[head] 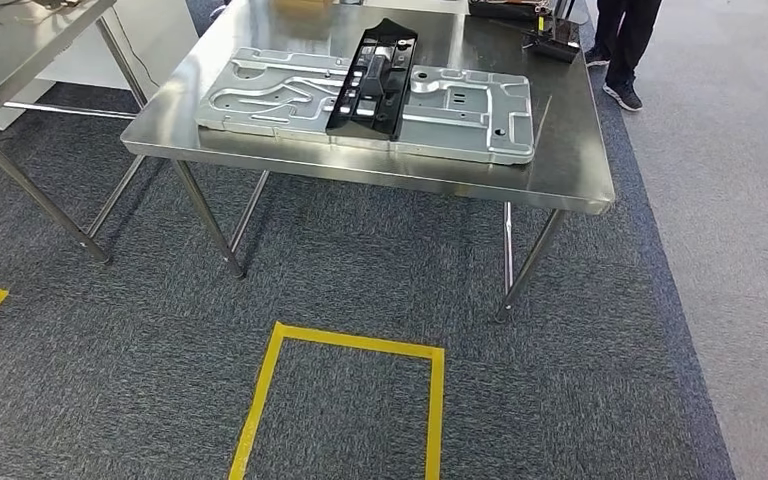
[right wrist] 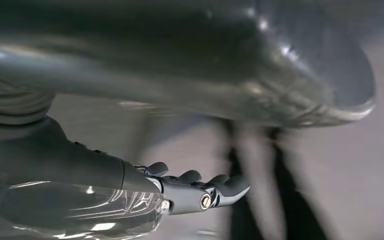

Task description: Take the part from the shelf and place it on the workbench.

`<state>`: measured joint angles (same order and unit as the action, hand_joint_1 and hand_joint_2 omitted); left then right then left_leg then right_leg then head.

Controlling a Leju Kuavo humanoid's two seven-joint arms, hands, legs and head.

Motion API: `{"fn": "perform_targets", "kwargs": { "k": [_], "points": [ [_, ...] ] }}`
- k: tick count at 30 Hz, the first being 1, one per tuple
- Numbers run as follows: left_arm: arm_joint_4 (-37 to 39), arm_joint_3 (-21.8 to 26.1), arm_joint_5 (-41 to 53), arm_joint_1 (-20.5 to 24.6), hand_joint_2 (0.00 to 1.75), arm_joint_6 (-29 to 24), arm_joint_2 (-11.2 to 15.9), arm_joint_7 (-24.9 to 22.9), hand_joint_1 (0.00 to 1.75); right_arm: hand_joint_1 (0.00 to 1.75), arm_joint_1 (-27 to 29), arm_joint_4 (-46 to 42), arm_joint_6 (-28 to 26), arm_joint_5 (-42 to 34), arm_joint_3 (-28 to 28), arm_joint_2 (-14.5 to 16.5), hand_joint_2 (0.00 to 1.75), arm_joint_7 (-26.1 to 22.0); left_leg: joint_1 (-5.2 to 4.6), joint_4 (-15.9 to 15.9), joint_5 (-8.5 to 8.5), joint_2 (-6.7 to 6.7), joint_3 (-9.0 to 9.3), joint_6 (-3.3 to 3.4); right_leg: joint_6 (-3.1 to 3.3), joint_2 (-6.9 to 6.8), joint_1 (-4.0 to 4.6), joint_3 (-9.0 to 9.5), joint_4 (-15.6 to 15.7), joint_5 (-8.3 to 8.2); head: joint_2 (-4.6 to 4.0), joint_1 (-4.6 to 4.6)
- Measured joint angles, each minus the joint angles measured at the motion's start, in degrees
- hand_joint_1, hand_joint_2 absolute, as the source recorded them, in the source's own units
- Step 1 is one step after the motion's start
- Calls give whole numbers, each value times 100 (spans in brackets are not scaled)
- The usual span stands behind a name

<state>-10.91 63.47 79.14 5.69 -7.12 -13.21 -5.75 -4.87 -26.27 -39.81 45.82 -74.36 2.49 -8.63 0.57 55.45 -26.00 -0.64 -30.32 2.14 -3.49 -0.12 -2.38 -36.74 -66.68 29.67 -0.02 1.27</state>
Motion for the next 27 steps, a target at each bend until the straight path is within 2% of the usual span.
{"fn": "perform_targets", "kwargs": {
  "k": [1, 2, 3, 4, 5, 6, 8, 10, 14, 17, 20, 21, 22, 23, 25, 26, 27],
  "points": [
    [-1, 0, 9, 2, 0, 13, 4, -1, 0, 0, -24, 124, 1, 538, -232, 136, 175, 423, 19, 66, -31, 1, -29, -58, -21, 6, -21, 213, 356, -119, 1, 0],
    [-2, -1, 16, 7, 0, 25, 10, -3, 0, 0, -52, 254, 3, 963, -410, 251, 175, 738, 26, 142, -71, 1, -62, -122, -10, 22, -29, 374, 647, -201, 1, 1],
    [-3, -1, 19, 13, 0, 32, 18, -5, 0, 0, -78, 400, 23, 1266, -545, 360, 175, 949, 25, 198, -109, 2, -85, -180, 20, 38, -32, 461, 807, -223, 1, 4],
    [-4, -2, 21, 19, 0, 36, 26, -8, 0, 0, -101, 555, 77, 1493, -646, 448, 175, 1129, 16, 230, -158, 3, -98, -211, 65, 55, -22, 473, 838, -202, 1, 8],
    [-4, -2, 23, 23, 0, 36, 31, -9, 0, 0, -114, 696, 167, 1648, -708, 509, 175, 1298, 11, 240, -192, 4, -98, -198, 113, 59, -20, 472, 848, -213, 0, 12],
    [-4, -2, 26, 23, 0, 37, 33, -9, 0, 0, -122, 817, 292, 1764, -742, 559, 175, 1465, 10, 226, -194, 5, -90, -147, 144, 54, -18, 472, 841, -212, 0, 15],
    [-4, -2, 45, 23, 0, 46, 37, -9, 0, 0, -140, 1000, 614, 1927, -769, 626, 175, 1791, 11, 209, -156, 6, -90, -3, 195, 48, 2, 468, 837, -221, 0, 15],
    [-4, -4, 69, 23, 0, 68, 43, -19, 0, 0, -157, 1135, 903, 2009, -772, 673, 175, 2018, 13, 205, -120, 6, -96, 49, 231, 44, 13, 463, 835, -229, 0, 15],
    [-4, -10, 117, 23, 0, 108, 64, -66, 0, 0, -177, 1296, 1158, 2025, -791, 711, 175, 2093, 15, 211, -116, 6, -101, 36, 244, 43, 14, 454, 821, -232, 0, 15],
    [-4, -14, 137, 23, 0, 119, 80, -79, 0, 0, -188, 1359, 1222, 2010, -803, 722, 175, 2042, 12, 237, -122, 6, -119, 29, 231, 39, 14, 454, 819, -233, 0, 15],
    [-4, -15, 142, 22, 0, 122, 85, -88, 0, 0, -191, 1397, 1244, 1999, -813, 724, 175, 2004, 4, 239, -62, 14, -133, -11, 156, 32, 18, 470, 854, -281, 0, 15],
    [-4, -16, 144, 25, 0, 122, 84, -92, 0, 0, -193, 1403, 1244, 1994, -816, 723, 175, 1994, 24, 180, -2, 7, -118, -46, 126, 32, 19, 474, 860, -271, 0, 15],
    [-4, -17, 146, 30, 0, 125, 83, -97, 0, 0, -195, 1407, 1243, 1989, -819, 721, 175, 1984, 42, 109, 55, 0, -107, -69, 102, 30, 23, 454, 814, -192, 0, 15],
    [-4, -18, 148, 35, 0, 127, 80, -101, 0, 0, -197, 1407, 1243, 1985, -821, 720, 175, 1972, 60, 43, 112, -9, -108, -81, 86, 29, 26, 397, 664, -35, 0, 14],
    [-4, -20, 149, 36, 0, 133, 77, -110, 0, 0, -200, 1408, 1242, 1972, -826, 717, 175, 1938, 68, 0, 186, -20, -172, -78, 62, 26, 29, 162, 25, 438, 0, 14],
    [-4, -20, 149, 32, 0, 134, 77, -114, 0, 0, -197, 1410, 1242, 1963, -828, 718, 175, 1917, 61, 15, 210, -25, -226, -73, 50, 27, 29, 55, -311, 615, 0, 14],
    [-4, -20, 148, 30, 0, 136, 77, -116, 0, 0, -195, 1413, 1243, 1954, -829, 718, 175, 1897, 55, 39, 231, -29, -284, -74, 35, 26, 30, 20, -507, 682, 0, 14]
  ]
}}
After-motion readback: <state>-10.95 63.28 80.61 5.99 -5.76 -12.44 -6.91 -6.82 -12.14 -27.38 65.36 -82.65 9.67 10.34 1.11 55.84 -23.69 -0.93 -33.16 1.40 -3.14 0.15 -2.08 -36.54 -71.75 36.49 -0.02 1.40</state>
